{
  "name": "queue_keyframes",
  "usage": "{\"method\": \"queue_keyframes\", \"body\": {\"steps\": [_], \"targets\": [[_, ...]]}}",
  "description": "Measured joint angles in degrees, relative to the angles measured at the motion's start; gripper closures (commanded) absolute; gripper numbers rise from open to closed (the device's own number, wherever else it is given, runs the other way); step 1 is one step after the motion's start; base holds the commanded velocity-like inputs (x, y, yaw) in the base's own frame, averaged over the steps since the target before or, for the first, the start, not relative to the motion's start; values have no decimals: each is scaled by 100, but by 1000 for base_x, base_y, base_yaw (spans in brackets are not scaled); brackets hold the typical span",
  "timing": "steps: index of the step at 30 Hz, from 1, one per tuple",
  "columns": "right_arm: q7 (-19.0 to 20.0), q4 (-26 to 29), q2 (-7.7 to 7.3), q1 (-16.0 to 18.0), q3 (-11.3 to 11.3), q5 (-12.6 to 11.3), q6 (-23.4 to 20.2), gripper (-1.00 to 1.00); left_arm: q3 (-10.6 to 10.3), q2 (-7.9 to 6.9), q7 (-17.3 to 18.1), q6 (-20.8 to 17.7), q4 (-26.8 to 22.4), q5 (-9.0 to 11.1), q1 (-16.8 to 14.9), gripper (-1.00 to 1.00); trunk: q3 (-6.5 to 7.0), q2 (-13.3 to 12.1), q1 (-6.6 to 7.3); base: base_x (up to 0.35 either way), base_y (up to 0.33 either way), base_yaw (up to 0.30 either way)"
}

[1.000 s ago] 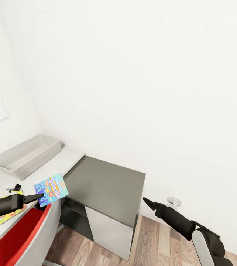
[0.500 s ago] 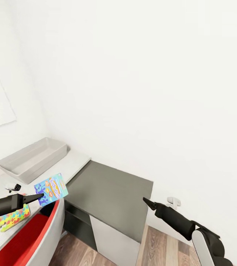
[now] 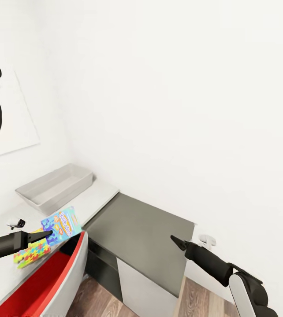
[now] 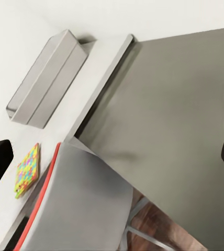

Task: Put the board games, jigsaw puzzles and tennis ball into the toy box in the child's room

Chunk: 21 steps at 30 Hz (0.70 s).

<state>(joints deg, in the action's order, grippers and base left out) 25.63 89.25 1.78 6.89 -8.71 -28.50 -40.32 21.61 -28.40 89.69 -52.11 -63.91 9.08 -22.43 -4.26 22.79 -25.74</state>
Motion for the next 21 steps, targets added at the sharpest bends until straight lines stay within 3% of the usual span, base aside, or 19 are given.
{"method": "queue_keyframes", "body": {"steps": [21], "targets": [[-14,0,1,0,0,0,0,-100,2,12,0,7,-8,-5,1,100,125,-1,0,0,0,235]]}}
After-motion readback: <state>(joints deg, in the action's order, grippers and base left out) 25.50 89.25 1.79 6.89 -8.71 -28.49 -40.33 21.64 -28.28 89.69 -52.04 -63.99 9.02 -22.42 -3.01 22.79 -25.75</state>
